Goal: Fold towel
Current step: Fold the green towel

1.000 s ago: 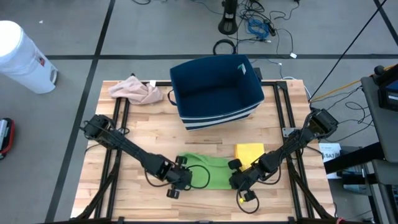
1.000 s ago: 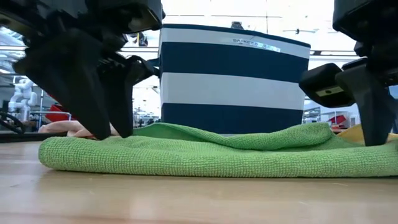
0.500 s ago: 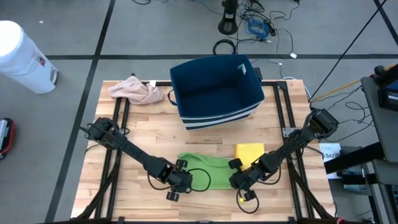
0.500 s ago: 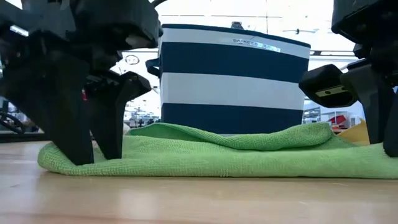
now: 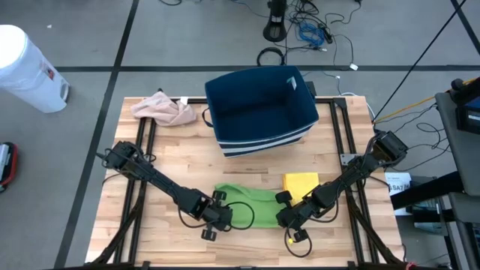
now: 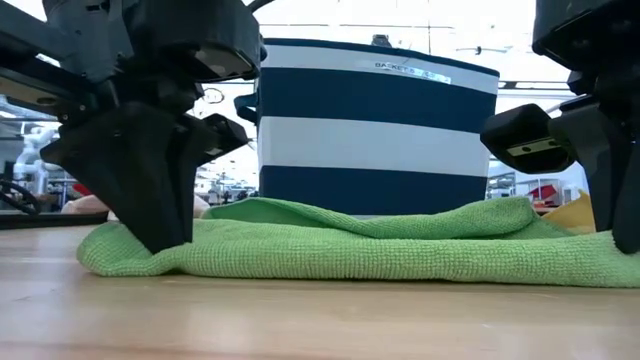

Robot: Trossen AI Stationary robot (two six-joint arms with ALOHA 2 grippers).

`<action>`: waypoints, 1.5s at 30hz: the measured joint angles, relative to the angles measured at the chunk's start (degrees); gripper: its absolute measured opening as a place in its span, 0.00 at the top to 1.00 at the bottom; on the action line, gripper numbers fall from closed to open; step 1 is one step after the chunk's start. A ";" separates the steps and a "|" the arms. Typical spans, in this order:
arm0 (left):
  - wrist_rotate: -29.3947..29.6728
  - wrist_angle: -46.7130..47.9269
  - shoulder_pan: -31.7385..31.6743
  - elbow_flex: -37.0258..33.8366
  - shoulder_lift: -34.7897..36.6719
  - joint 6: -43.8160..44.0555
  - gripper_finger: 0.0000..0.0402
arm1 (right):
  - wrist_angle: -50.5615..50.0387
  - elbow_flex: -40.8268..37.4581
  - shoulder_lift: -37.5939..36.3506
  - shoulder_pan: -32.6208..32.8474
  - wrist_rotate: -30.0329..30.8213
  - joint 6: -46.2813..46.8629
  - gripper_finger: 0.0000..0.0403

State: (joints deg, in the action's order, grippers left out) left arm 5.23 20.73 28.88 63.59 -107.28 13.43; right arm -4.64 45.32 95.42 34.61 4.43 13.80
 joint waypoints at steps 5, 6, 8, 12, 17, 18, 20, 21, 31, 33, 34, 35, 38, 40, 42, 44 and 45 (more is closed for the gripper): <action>-0.07 0.09 0.02 0.00 0.00 0.00 0.99 | -0.07 0.02 0.00 0.06 0.00 0.09 1.00; -0.07 0.13 0.12 0.00 0.07 0.00 0.99 | -0.07 0.02 0.00 0.16 0.00 0.09 1.00; -0.07 0.19 0.38 0.00 0.46 -0.02 0.99 | -0.07 0.01 -0.13 0.34 0.01 -0.10 1.00; -0.09 0.20 1.41 -0.01 3.15 -0.04 0.99 | -0.22 0.02 -1.08 0.67 -0.06 -0.36 1.00; 0.28 0.38 2.88 -0.02 8.52 -0.12 1.00 | -0.35 0.04 -4.28 1.08 -0.06 -1.85 1.00; 0.45 0.43 3.21 -0.02 9.57 -0.25 1.00 | -0.33 0.04 -5.22 1.20 -0.04 -2.25 1.00; 0.88 0.58 3.81 -0.02 11.49 -0.40 1.00 | -0.27 0.04 -7.27 1.49 -0.01 -3.24 1.00; 0.93 0.47 4.02 -0.02 12.37 -0.42 1.00 | -0.14 0.04 -8.52 1.61 -0.02 -3.90 1.00; 1.54 -2.65 8.07 -0.01 20.80 -1.84 1.00 | 4.56 0.04 -19.92 4.72 -0.24 -11.86 1.00; 2.69 -3.28 8.99 0.00 21.85 -2.58 1.00 | 5.49 0.04 -21.56 5.22 -0.22 -13.49 1.00; 3.31 -3.62 9.33 0.00 22.19 -3.18 1.00 | 6.23 0.04 -22.22 5.31 -0.22 -14.31 1.00; 3.52 -4.24 9.49 0.00 22.43 -3.57 1.00 | 6.66 0.04 -22.68 5.31 -0.22 -15.08 1.00; 4.88 -3.02 9.40 0.00 22.53 -3.86 1.00 | 6.47 0.04 -22.99 4.97 0.28 -15.91 1.00; 5.53 -1.05 8.41 0.00 21.70 -3.28 1.00 | 5.08 0.04 -22.31 3.73 0.35 -15.60 1.00; 6.96 1.59 7.16 0.00 20.63 -2.22 1.00 | 2.93 0.04 -21.13 1.98 0.41 -14.55 1.00; 8.16 3.71 5.60 -0.02 19.67 -1.75 1.00 | 0.69 0.04 -19.70 0.12 0.96 -14.00 1.00; 8.78 4.60 4.84 -0.02 19.29 -1.73 1.00 | -0.58 0.04 -19.09 -0.71 2.00 -13.97 1.00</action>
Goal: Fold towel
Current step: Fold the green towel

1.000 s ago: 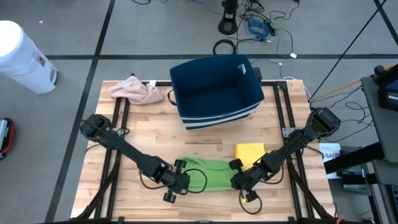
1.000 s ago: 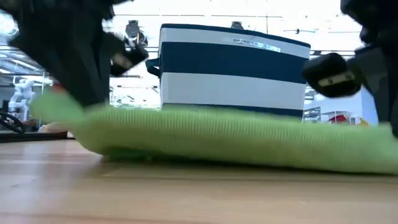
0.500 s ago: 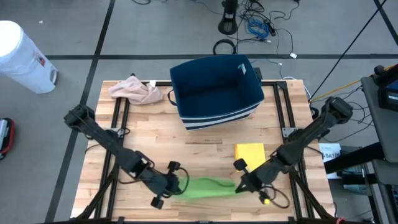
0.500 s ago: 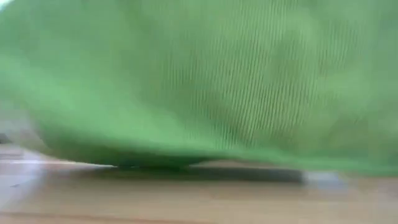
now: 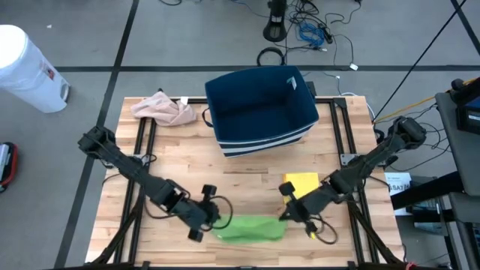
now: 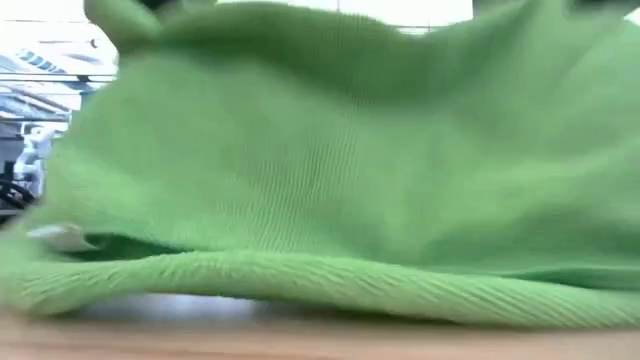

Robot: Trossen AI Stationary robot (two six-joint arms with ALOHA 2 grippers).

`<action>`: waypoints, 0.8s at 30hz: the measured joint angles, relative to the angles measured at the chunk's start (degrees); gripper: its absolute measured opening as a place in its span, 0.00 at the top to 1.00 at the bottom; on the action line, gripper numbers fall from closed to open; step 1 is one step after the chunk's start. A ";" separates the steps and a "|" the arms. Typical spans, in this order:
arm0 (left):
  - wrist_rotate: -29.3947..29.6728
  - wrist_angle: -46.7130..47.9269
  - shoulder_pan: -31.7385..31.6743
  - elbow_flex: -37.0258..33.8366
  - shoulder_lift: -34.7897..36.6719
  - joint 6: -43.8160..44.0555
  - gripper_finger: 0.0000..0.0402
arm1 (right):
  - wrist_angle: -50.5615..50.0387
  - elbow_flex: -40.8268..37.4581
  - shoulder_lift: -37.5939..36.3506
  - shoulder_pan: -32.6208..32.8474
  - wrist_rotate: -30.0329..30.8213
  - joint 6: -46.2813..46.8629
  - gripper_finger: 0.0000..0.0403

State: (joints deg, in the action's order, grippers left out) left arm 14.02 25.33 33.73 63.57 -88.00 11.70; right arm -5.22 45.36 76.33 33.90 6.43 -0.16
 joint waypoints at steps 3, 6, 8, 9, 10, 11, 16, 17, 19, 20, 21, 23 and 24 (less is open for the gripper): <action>2.56 2.99 -2.20 0.00 -0.45 -0.18 1.00 | -2.85 0.00 1.62 -2.39 2.68 -0.59 1.00; 4.60 5.14 -4.14 0.00 -0.45 -0.23 1.00 | -3.59 -0.01 2.32 -4.90 2.92 -1.91 1.00; 4.77 7.34 -5.42 0.00 -0.45 0.00 1.00 | -4.32 -0.02 2.34 -6.51 2.94 -2.14 1.00; 4.78 8.62 -5.96 0.00 -0.66 0.54 1.00 | -4.74 -0.02 2.34 -7.39 2.94 -2.12 1.00; 4.83 9.68 -6.58 0.00 -1.03 1.32 1.00 | -5.45 -0.02 2.34 -8.28 2.92 -2.09 1.00; 4.83 10.68 -7.12 0.00 -1.38 1.99 1.00 | -6.39 -0.02 2.34 -9.08 3.05 -2.08 0.99; 4.90 12.70 -9.12 0.00 -3.95 4.05 0.95 | -11.94 -0.02 2.34 -12.66 6.78 -1.81 0.93; 4.90 12.75 -9.53 0.00 -4.64 3.84 0.94 | -12.83 -0.02 2.34 -13.19 7.85 -1.62 0.91; 4.88 12.76 -10.40 0.00 -5.80 3.28 0.91 | -13.87 -0.02 2.34 -14.26 8.95 -1.20 0.86; 4.90 12.78 -10.88 0.00 -6.20 3.23 0.89 | -14.17 -0.02 2.34 -14.71 8.95 -1.03 0.83; 4.93 12.79 -11.32 0.00 -6.53 3.21 0.87 | -14.28 -0.02 2.34 -15.02 8.97 -0.68 0.80; 5.00 13.17 -12.06 0.00 -6.98 3.19 0.84 | -14.22 -0.02 2.34 -15.32 8.89 -0.45 0.74; 5.08 13.17 -12.41 0.00 -7.09 3.17 0.82 | -14.22 -0.02 2.34 -15.35 8.85 -0.33 0.72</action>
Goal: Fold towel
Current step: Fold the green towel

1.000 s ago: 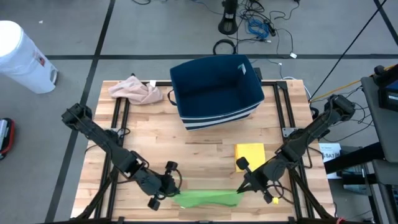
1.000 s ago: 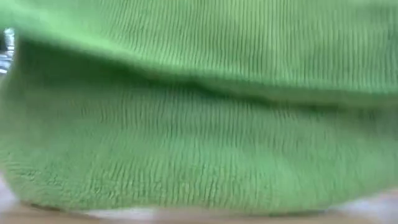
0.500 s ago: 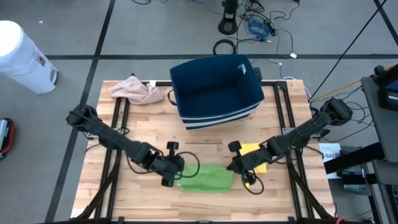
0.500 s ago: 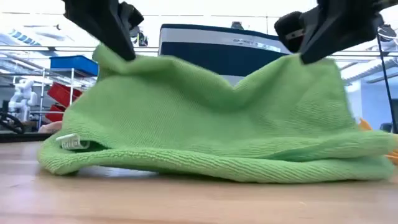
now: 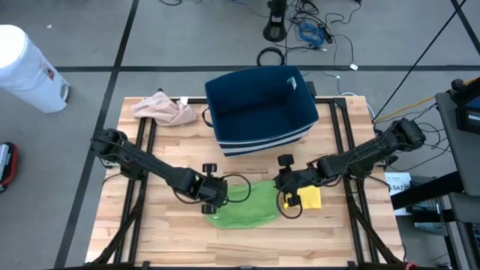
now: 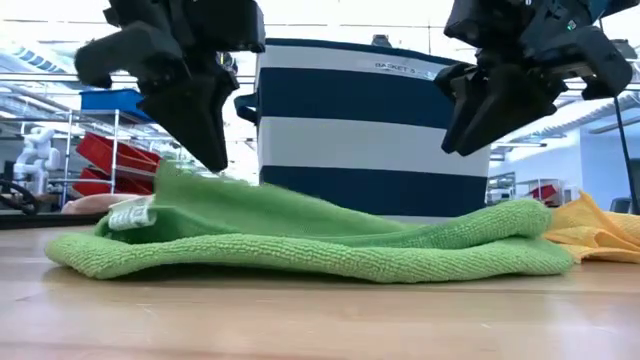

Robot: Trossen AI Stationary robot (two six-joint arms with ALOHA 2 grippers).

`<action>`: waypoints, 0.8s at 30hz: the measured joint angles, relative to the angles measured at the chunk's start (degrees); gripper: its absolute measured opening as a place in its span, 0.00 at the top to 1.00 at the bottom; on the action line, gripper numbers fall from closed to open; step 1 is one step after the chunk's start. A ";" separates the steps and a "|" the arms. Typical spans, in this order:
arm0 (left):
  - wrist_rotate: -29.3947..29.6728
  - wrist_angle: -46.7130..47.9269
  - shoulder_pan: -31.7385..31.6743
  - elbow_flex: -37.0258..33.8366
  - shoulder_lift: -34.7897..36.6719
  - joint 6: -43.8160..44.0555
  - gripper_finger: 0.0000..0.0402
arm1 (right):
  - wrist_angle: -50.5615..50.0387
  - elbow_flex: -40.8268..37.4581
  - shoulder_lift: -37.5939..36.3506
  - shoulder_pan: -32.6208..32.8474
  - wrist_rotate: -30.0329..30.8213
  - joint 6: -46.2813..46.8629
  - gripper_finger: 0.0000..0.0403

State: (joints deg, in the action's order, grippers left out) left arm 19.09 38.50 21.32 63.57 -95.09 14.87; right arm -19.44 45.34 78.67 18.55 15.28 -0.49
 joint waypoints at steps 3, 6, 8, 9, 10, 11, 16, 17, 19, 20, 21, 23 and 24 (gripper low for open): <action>1.75 0.22 -0.56 0.00 -0.02 -0.39 0.77 | 1.15 0.00 0.00 0.22 -0.86 0.04 0.65; 6.05 1.71 -0.57 0.00 -0.02 -0.50 0.74 | 3.54 0.00 0.00 1.16 -4.69 0.04 0.63; 6.74 2.16 -0.59 0.00 -0.02 -0.69 0.71 | 5.79 0.00 0.00 2.01 -8.43 0.07 0.62; 5.52 2.13 -0.59 0.00 -0.02 -1.25 0.71 | 6.88 0.00 0.00 2.57 -10.27 0.23 0.63; 2.65 1.96 -0.52 0.00 -0.02 -2.11 0.70 | 7.93 0.00 0.17 3.17 -11.71 0.57 0.63; -0.84 1.64 -0.33 0.00 -0.02 -2.88 0.70 | 9.18 0.00 0.52 3.75 -12.78 1.03 0.64; -13.46 -1.48 2.33 0.00 -0.02 -3.53 0.69 | 11.53 0.00 3.35 6.36 -15.74 2.12 0.66; -14.58 -2.09 2.98 0.00 -0.02 -3.88 0.69 | 11.47 0.00 4.15 6.66 -15.73 2.37 0.66; -15.76 -4.30 4.35 0.00 -0.02 -4.70 0.69 | 11.46 0.00 5.98 6.88 -15.73 2.85 0.67; -15.91 -5.36 4.97 0.00 -0.04 -4.75 0.69 | 11.57 0.00 6.97 6.96 -15.76 3.15 0.67; -15.93 -6.37 5.48 0.00 -0.23 -4.76 0.69 | 11.65 0.00 7.86 7.01 -15.88 3.25 0.67; -16.08 -7.86 6.07 0.02 -0.80 -4.68 0.69 | 12.00 0.00 9.49 7.02 -16.77 3.28 0.67; -16.09 -8.17 6.19 0.02 -1.23 -4.40 0.69 | 11.97 0.00 10.11 6.98 -16.93 3.30 0.67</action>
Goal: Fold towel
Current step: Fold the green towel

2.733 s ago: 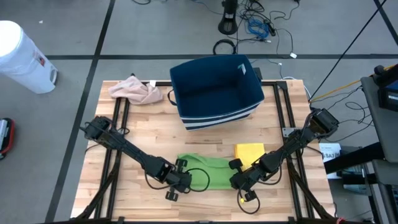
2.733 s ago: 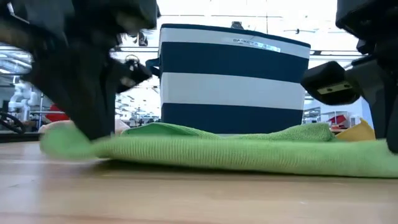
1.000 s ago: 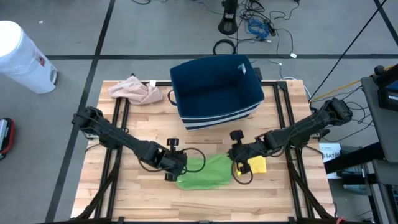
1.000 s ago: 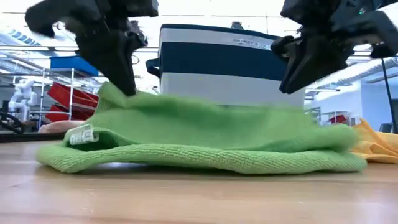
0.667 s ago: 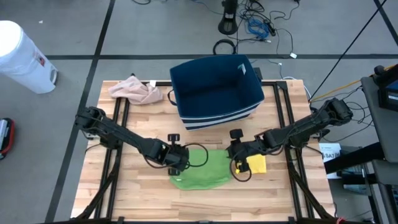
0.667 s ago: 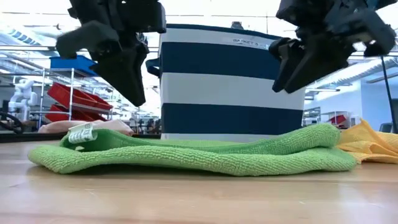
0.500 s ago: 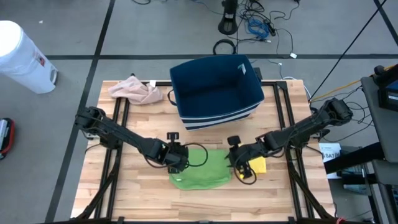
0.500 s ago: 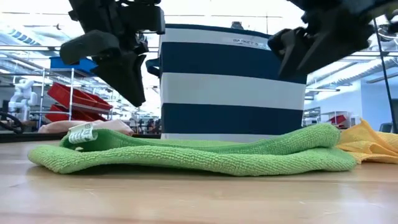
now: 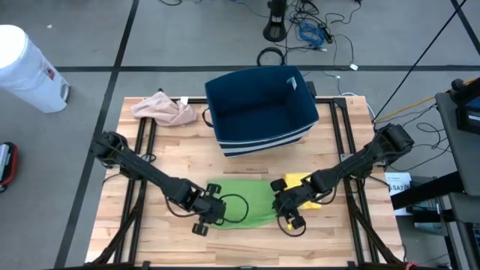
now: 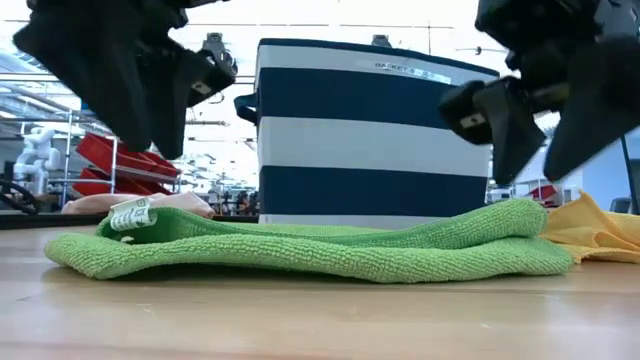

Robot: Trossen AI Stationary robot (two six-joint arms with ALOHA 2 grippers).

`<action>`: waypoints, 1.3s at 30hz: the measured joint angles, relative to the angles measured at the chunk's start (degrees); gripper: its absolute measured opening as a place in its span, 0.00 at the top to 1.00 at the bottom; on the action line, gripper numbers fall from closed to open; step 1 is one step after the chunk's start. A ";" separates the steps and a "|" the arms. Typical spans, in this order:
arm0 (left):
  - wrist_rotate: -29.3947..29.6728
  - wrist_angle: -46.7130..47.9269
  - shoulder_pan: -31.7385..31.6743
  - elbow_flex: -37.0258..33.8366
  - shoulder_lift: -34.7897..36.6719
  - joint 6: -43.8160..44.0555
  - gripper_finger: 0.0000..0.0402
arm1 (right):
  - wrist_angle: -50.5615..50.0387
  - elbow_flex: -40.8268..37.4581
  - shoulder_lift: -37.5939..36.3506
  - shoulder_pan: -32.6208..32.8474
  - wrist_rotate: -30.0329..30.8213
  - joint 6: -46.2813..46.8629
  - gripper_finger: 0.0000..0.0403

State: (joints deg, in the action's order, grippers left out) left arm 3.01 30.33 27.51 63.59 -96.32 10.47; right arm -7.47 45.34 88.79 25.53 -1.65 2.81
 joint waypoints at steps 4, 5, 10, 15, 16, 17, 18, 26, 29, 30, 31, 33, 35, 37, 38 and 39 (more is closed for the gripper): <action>0.15 0.24 -0.51 0.00 -2.98 1.57 0.69 | 0.40 -0.04 1.90 -0.08 -0.15 0.00 0.67; 0.23 0.36 -0.65 0.00 -3.96 1.98 0.69 | 0.91 -0.04 2.17 -0.08 -0.17 -0.05 0.67; -0.33 0.64 -1.24 -0.02 -7.18 2.56 0.69 | 3.25 -0.04 2.86 -0.08 -2.22 0.07 0.67; -0.43 0.38 -1.58 -0.02 -7.44 2.62 0.69 | 4.37 -0.04 3.02 -0.08 -3.21 1.35 0.67; -0.41 0.51 -1.62 -0.02 -7.44 2.61 0.69 | 4.40 -0.04 3.02 -0.08 -3.20 1.53 0.67; -0.39 0.53 -1.62 -0.01 -7.44 2.61 0.69 | 4.61 -0.04 3.04 -0.08 -3.19 1.81 0.67; -0.35 0.52 -1.62 -0.02 -7.44 2.61 0.69 | 5.23 -0.04 3.21 -0.08 -3.21 2.18 0.67; -0.16 0.51 -1.60 -0.02 -7.44 2.55 0.69 | 6.43 -0.02 7.02 -0.82 -2.71 3.10 0.67; -0.13 0.54 -1.60 0.00 -7.44 2.59 0.69 | 6.78 -0.03 8.02 -1.08 -2.71 3.61 0.67; -0.13 0.56 -1.60 -0.02 -7.44 2.59 0.69 | 7.24 -0.04 8.01 -1.08 -2.71 3.62 0.67; -0.11 0.58 -1.60 -0.02 -7.44 2.56 0.69 | 8.08 -0.02 7.97 -1.08 -2.71 3.61 0.68; -0.12 0.75 -1.60 -0.02 -7.44 2.59 0.69 | 8.75 -0.02 7.53 -1.08 -2.79 3.56 0.69; -0.11 0.86 -1.60 -0.02 -7.44 2.59 0.69 | 9.67 -0.02 7.32 -1.08 -2.99 3.50 0.71; -0.11 1.00 -1.60 -0.01 -7.27 2.59 0.69 | 9.45 -0.02 7.20 -1.08 -3.04 3.16 0.73; -0.11 0.98 -1.60 -0.02 -7.20 2.61 0.69 | 9.36 -0.02 7.20 -1.06 -3.04 3.00 0.74; -0.11 1.00 -1.60 0.00 -7.17 2.63 0.69 | 9.14 -0.02 7.20 -1.04 -3.06 2.70 0.76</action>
State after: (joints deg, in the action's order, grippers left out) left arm 2.90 31.33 25.91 63.59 -103.49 13.10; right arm 1.67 45.32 95.98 24.49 -4.71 5.51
